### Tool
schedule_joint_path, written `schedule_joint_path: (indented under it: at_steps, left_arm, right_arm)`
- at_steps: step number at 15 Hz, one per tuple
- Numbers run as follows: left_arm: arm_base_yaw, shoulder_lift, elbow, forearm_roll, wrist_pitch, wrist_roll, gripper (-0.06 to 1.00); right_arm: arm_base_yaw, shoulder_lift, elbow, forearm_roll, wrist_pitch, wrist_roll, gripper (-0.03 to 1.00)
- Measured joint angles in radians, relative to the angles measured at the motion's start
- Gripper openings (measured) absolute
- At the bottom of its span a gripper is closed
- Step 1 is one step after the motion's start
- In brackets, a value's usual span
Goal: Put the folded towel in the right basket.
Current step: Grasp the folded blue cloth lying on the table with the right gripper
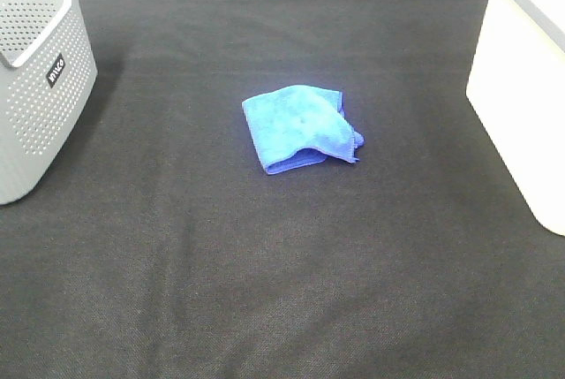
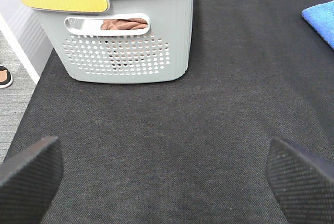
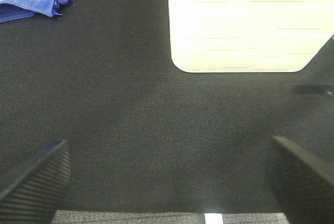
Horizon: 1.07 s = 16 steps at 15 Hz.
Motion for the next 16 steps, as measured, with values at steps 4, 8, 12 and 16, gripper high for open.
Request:
schedule_joint_path:
  at_steps: [4, 8, 12, 16]
  left_arm:
    - [0.0, 0.0, 0.0, 0.0, 0.0, 0.0, 0.99]
    - [0.0, 0.0, 0.0, 0.0, 0.0, 0.0, 0.99]
    - [0.0, 0.0, 0.0, 0.0, 0.0, 0.0, 0.99]
    - [0.0, 0.0, 0.0, 0.0, 0.0, 0.0, 0.99]
  right_arm:
    - [0.0, 0.0, 0.0, 0.0, 0.0, 0.0, 0.98]
    - [0.0, 0.0, 0.0, -0.001, 0.0, 0.0, 0.98]
    - [0.0, 0.0, 0.0, -0.001, 0.0, 0.0, 0.98]
    - [0.0, 0.0, 0.0, -0.001, 0.0, 0.0, 0.98]
